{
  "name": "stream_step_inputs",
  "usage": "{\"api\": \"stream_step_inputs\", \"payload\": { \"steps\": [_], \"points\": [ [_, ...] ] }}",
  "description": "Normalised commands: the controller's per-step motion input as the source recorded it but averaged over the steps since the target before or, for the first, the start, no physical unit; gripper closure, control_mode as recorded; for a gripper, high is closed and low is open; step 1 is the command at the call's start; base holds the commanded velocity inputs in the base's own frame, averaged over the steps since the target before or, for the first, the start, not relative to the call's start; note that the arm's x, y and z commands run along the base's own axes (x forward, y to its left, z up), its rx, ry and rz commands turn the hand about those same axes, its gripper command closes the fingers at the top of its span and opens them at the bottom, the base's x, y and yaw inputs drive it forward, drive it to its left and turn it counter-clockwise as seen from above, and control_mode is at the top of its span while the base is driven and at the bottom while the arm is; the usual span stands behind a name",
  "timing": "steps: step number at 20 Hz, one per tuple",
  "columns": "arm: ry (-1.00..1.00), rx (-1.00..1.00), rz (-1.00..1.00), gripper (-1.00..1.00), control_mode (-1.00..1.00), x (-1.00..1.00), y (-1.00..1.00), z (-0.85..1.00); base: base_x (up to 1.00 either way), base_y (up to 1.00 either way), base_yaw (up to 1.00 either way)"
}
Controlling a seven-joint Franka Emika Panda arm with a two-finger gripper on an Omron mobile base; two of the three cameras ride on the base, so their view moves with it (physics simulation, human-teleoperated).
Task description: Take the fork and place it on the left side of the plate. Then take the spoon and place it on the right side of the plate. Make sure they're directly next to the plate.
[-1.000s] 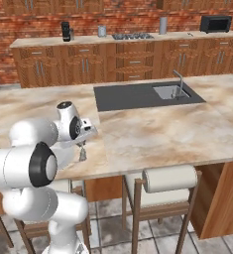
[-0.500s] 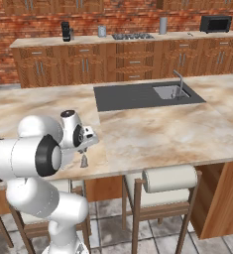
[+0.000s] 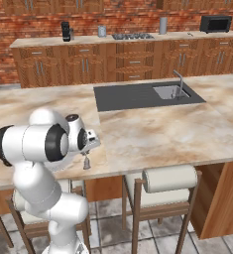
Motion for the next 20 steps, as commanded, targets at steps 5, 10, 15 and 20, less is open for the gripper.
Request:
{"api": "stream_step_inputs", "payload": {
  "steps": [5, 10, 15, 20],
  "points": [
    [0.02, 0.02, 0.00, 1.00, -1.00, 0.25, 0.00, -0.20, 0.00, 0.00, 0.00],
    [0.02, 0.02, 0.00, 1.00, -1.00, 0.21, 0.00, -0.21, 0.00, 0.00, 0.00],
    [0.03, 0.01, 0.00, -1.00, -1.00, 0.23, 0.00, -0.23, 0.00, 0.00, 0.00],
    [0.02, 0.01, 0.00, -1.00, -1.00, 0.07, 0.00, -0.12, 0.00, 0.00, 0.00]
  ]
}}
